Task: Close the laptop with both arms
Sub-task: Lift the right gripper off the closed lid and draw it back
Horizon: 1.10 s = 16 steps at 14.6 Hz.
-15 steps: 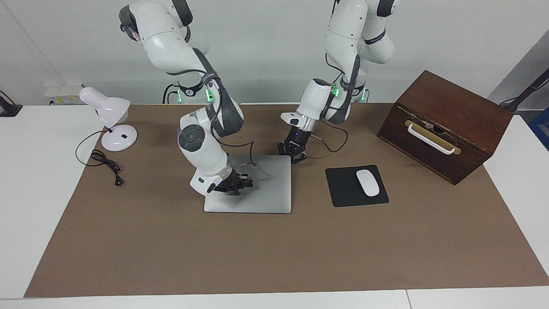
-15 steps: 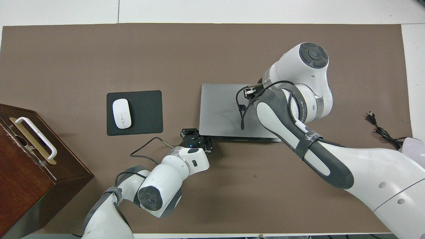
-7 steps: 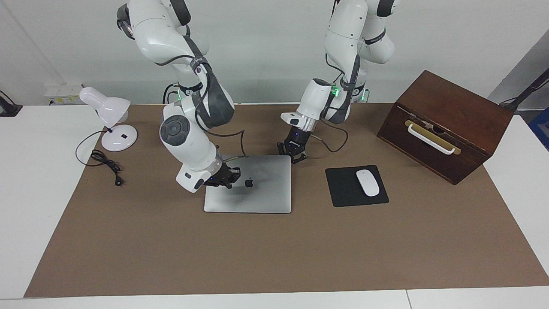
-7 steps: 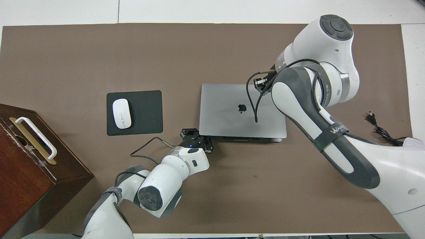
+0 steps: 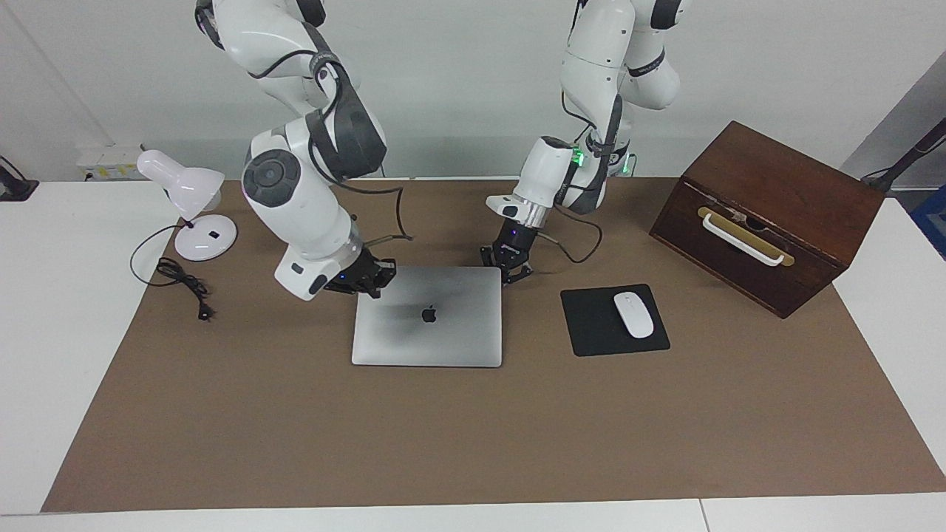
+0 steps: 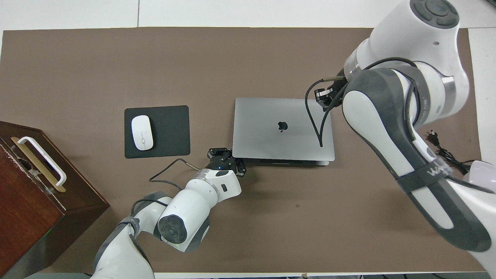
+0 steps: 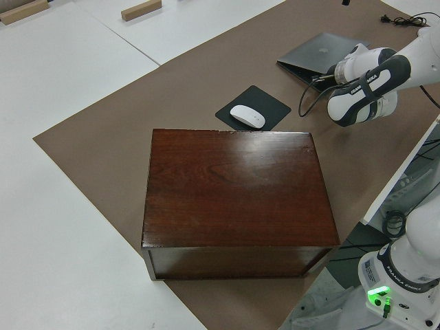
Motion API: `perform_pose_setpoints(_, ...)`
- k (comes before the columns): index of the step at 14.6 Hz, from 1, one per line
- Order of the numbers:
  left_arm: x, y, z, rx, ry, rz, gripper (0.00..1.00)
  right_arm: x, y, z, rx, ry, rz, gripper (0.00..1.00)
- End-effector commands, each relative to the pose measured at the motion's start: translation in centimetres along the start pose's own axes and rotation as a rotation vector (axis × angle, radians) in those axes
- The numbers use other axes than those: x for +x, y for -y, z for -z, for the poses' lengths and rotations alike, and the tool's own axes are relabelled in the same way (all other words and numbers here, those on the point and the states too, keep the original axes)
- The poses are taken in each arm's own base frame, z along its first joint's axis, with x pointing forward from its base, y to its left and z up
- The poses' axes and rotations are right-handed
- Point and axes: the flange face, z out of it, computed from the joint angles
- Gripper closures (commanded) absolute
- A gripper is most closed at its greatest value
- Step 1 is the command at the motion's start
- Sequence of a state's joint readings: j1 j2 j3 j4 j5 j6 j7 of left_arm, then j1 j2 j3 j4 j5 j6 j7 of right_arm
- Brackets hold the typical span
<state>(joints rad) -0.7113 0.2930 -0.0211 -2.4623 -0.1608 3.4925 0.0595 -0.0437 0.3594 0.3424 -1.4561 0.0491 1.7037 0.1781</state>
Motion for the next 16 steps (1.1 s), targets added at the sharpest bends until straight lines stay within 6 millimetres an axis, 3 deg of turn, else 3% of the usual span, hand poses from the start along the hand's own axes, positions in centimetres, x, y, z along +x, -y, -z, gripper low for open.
perform_pose_setpoints(1,0.3,0.7,0.2,0.010,-0.007,0.011,1.00,-2.8,0.0,3.4,-0.066,0.008,-0.018,0.85)
perform_pose_setpoints(5,2.3,0.8,2.8,-0.002,0.048,0.041,1.00,-5.3,-0.8,6.0,-0.092,0.048,-0.027,0.26)
perform_pose_setpoints(6,2.9,1.4,3.6,-0.001,0.079,0.051,1.00,-5.8,-0.6,6.5,-0.096,0.048,-0.026,0.00)
perform_pose_setpoints(10,4.6,1.3,6.6,-0.023,0.168,0.048,1.00,-7.1,0.0,8.0,-0.106,0.039,-0.028,0.00)
perform_pose_setpoints(14,5.6,1.0,9.7,-0.051,0.315,0.053,1.00,-9.4,0.6,11.2,-0.121,-0.015,-0.026,0.00)
perform_pose_setpoints(16,6.0,2.3,11.1,-0.045,0.357,0.075,1.00,-10.4,0.5,12.0,-0.127,-0.013,-0.029,0.00)
